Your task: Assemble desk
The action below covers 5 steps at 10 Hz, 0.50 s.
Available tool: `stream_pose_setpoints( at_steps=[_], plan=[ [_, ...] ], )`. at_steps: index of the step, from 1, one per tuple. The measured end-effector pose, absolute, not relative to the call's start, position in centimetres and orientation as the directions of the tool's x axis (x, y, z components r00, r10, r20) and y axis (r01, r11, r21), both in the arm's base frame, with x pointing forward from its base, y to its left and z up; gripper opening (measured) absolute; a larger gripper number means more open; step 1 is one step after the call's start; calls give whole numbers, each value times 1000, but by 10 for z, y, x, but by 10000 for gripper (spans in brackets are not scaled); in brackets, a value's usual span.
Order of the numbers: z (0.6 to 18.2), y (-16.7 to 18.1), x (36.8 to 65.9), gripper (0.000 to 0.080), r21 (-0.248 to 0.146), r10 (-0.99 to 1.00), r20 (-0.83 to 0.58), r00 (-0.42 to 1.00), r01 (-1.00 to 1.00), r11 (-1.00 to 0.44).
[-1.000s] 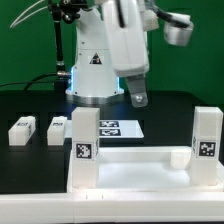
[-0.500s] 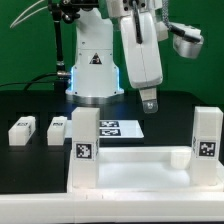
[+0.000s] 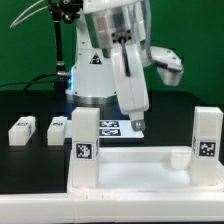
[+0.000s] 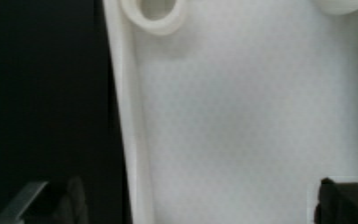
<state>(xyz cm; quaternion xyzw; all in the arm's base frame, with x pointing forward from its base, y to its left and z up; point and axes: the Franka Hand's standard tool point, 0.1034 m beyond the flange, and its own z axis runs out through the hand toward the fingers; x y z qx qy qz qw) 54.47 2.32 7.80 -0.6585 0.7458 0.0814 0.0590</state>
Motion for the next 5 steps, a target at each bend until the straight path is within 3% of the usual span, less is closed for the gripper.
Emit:
stream_pose_setpoints(
  at_steps=[2,4,5],
  plan=[
    [56,28,531,649,12,-979,-156,-133,-991,132],
    [41,36,528,649,-46,-983,-121,-141,-988,148],
    [37,39,526,649,-40,-984,-118,-135,-989,141]
  ],
)
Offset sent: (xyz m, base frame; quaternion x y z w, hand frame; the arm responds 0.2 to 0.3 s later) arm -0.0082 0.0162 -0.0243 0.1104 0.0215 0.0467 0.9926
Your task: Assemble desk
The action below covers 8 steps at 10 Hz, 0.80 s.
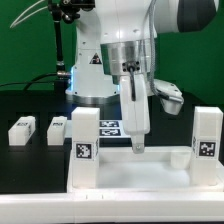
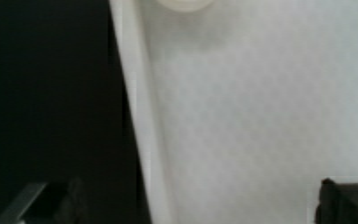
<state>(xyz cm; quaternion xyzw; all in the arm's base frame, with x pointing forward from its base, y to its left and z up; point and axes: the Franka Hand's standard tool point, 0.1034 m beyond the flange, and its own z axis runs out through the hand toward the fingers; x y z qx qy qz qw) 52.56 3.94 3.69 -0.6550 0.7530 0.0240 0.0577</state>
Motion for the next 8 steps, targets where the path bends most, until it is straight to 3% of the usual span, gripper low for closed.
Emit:
stream_pose_setpoints(
  at_steps=[3,4,5,7,8],
  plan=[
    [16,43,521,649,4,-987,-110,-119,-993,120],
    [11,45,517,649,62,-984,-133,-118,-992,110],
    [10,46,518,649,88,-982,-146,-123,-990,111],
    [10,46,520,622,77,-983,-141,-120,-991,110],
    [10,46,520,446,77,-983,-141,-120,-991,110]
  ],
)
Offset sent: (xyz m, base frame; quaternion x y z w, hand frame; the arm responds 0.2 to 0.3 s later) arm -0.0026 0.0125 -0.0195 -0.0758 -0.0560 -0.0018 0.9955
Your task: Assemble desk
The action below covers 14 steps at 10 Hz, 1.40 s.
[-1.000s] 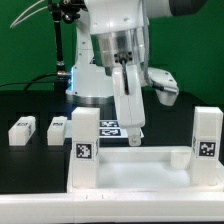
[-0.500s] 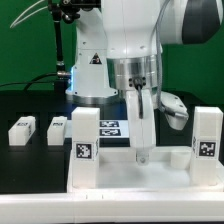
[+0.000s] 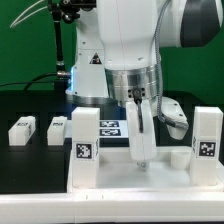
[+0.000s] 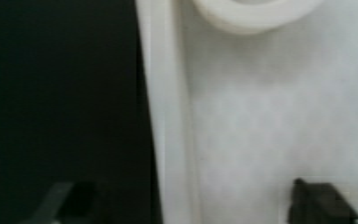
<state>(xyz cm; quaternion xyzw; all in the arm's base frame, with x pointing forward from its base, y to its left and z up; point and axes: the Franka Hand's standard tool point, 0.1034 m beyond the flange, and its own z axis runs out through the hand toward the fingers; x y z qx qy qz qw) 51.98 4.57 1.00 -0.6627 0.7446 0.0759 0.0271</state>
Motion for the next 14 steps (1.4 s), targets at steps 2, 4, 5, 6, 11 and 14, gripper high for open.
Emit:
stream_pose_setpoints(
  at_steps=[2,4,5,6,11,14],
  plan=[
    [10,46,520,243,77,-983,-141,-120,-991,110],
    [10,46,518,109,80,-983,-142,-112,-992,101],
    [10,47,518,71,80,-984,-143,-107,-992,96],
    [10,47,518,71,79,-984,-143,-104,-992,94],
    [10,47,518,71,79,-985,-143,-102,-993,91],
    [10,45,519,71,67,-988,-144,-57,-997,48]
  ],
)
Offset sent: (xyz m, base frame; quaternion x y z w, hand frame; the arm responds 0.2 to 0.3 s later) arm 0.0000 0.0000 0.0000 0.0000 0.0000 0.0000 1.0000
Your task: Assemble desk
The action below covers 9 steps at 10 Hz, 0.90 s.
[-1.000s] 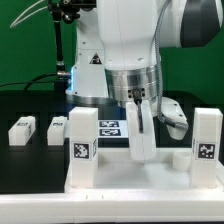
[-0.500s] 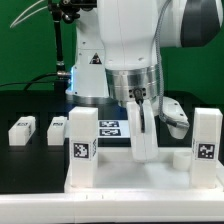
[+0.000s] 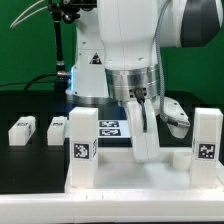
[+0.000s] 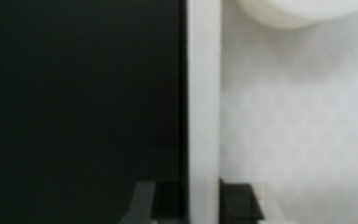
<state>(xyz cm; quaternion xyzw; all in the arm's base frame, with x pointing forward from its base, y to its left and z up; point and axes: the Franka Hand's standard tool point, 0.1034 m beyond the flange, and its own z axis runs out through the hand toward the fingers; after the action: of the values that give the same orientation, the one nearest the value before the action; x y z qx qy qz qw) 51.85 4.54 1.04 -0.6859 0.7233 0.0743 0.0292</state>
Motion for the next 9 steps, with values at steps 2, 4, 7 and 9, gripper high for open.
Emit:
stream_pose_setpoints(
  at_steps=[2,4,7,9],
  plan=[
    [14,31,504,71,35,-979,-148,143,-988,-150],
    [14,19,495,75,10,-904,-156,397,-915,-404],
    [10,-1,483,78,-2,-795,-180,579,-809,-588],
    [9,-7,481,78,-12,-750,-180,637,-763,-646]
  ],
)
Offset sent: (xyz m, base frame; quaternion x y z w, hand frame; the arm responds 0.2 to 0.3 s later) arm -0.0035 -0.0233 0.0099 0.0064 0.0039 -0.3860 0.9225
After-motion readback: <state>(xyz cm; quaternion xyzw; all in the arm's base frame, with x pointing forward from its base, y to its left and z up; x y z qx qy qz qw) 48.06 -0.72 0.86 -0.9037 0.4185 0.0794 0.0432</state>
